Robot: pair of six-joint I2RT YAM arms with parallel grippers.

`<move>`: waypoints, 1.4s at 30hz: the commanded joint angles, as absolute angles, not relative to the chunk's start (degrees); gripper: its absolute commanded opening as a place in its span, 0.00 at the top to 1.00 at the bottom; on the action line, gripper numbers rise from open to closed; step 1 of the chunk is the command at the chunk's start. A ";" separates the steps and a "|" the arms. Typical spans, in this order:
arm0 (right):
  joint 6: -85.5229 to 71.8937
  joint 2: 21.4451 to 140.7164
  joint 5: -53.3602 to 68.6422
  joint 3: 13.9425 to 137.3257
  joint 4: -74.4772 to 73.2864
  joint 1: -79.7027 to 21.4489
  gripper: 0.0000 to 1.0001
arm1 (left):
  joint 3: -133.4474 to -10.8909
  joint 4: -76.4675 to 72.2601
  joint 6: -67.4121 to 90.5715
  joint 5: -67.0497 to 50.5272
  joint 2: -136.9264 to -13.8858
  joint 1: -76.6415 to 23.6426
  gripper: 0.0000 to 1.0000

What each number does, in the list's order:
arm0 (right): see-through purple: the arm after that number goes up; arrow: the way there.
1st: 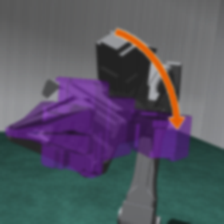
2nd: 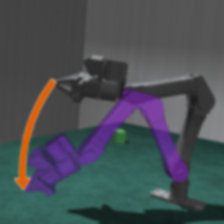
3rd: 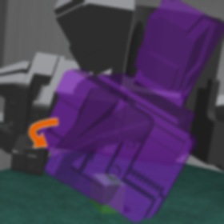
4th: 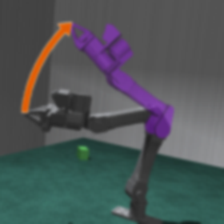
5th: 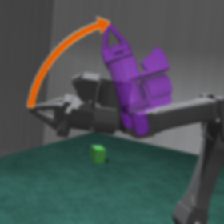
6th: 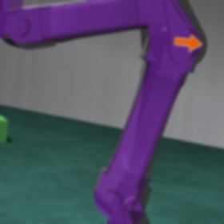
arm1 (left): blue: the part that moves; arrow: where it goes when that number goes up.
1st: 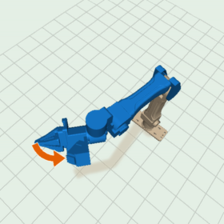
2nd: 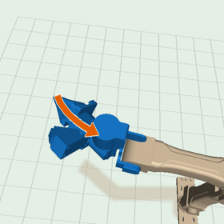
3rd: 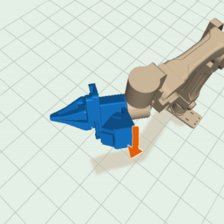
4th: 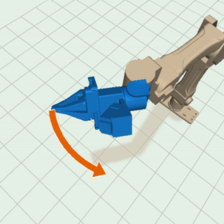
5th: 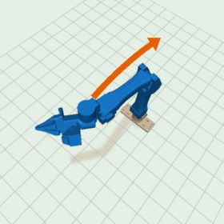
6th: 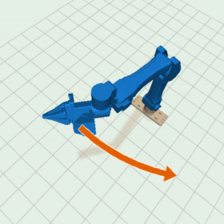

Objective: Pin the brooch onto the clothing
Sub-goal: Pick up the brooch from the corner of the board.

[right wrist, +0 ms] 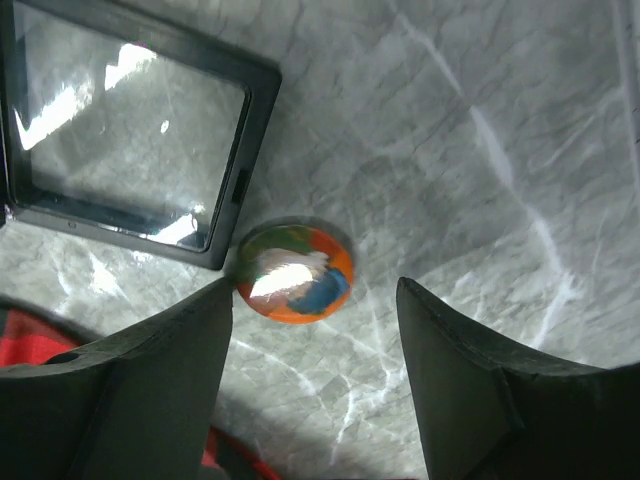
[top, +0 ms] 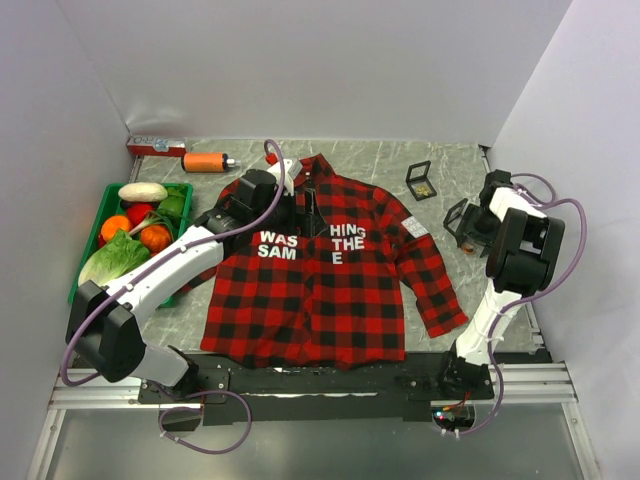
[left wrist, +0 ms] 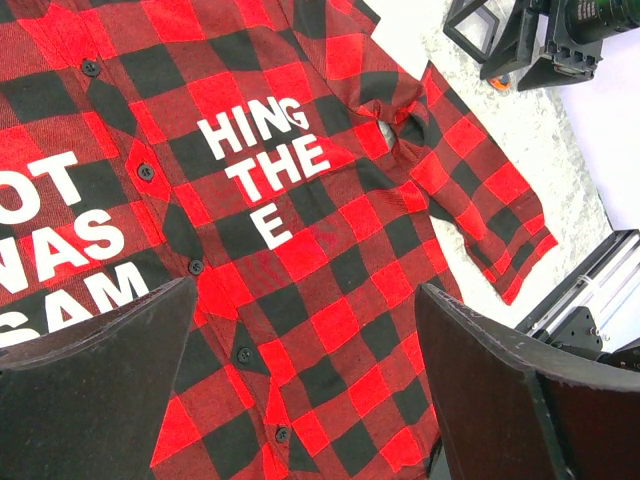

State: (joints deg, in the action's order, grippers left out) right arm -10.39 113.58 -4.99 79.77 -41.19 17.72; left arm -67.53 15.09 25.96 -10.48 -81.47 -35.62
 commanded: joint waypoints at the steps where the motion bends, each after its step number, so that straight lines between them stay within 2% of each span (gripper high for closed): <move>1: -9.49 114.87 -5.54 82.88 -41.22 18.02 0.29 | -69.70 14.33 25.40 -10.37 -79.72 -35.68 0.04; 4: -9.05 115.40 -4.84 83.67 -42.19 18.02 0.30 | -69.70 14.24 25.49 -10.37 -79.54 -35.68 0.03; 11: -9.14 114.87 -3.78 82.97 -42.80 18.02 0.42 | -69.52 14.15 25.49 -10.72 -79.37 -35.68 0.04; 18: -8.79 115.22 -3.87 83.50 -44.38 17.93 0.47 | -69.61 14.24 25.31 -10.11 -79.28 -35.68 0.04; 19: -8.79 115.40 -3.69 83.76 -44.56 17.93 0.53 | -69.70 14.33 25.40 -9.93 -79.28 -35.68 0.04; 22: -8.26 115.58 -2.04 83.76 -45.00 17.93 0.60 | -69.61 14.33 25.14 -9.58 -79.28 -35.68 0.03; 29: -9.22 112.77 1.49 79.99 -44.12 15.03 0.64 | -69.61 14.24 25.22 -9.40 -79.45 -35.68 0.04; 34: -10.55 105.22 3.43 76.30 -43.68 13.01 0.64 | -69.43 14.15 25.40 -9.93 -79.37 -35.68 0.04; 42: -12.83 96.96 2.89 77.16 -46.93 1.95 0.64 | -69.43 14.06 25.49 -10.63 -80.86 -35.68 0.04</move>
State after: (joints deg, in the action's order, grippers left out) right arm -10.70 102.87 2.31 75.42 -44.97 6.59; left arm -67.53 15.07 25.98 -10.20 -81.47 -35.62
